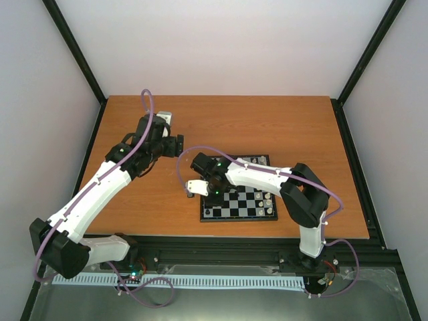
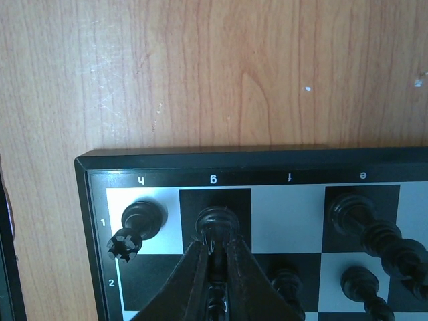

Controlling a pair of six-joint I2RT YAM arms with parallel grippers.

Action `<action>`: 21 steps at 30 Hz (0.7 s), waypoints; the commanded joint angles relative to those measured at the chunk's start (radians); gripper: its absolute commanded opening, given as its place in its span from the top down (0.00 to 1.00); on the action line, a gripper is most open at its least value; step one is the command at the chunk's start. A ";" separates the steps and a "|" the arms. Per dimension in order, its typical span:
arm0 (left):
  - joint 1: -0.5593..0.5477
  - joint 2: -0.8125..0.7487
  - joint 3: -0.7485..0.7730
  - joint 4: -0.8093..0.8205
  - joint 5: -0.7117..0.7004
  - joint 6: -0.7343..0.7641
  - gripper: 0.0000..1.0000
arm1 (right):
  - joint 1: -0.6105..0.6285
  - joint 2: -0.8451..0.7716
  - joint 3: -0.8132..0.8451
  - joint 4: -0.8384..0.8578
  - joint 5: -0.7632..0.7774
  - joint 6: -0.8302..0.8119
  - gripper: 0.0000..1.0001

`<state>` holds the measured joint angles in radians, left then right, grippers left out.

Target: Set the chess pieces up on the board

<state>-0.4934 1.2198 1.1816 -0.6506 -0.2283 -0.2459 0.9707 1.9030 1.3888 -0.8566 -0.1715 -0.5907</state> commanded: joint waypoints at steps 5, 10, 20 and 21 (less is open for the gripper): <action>0.006 -0.010 0.003 0.020 0.003 0.015 0.07 | 0.011 0.022 0.015 -0.004 0.022 -0.004 0.91; 0.006 -0.011 0.003 0.020 0.004 0.016 0.07 | 0.013 0.027 0.018 -0.009 0.009 -0.004 0.91; 0.006 -0.011 0.003 0.021 0.009 0.018 0.07 | 0.014 0.028 0.019 -0.008 0.007 -0.001 0.89; 0.006 -0.011 0.003 0.019 0.010 0.018 0.07 | 0.014 0.027 0.020 -0.010 0.006 -0.001 0.89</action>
<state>-0.4934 1.2198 1.1805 -0.6506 -0.2272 -0.2424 0.9714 1.9198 1.3888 -0.8574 -0.1654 -0.5903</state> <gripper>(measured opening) 0.932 0.114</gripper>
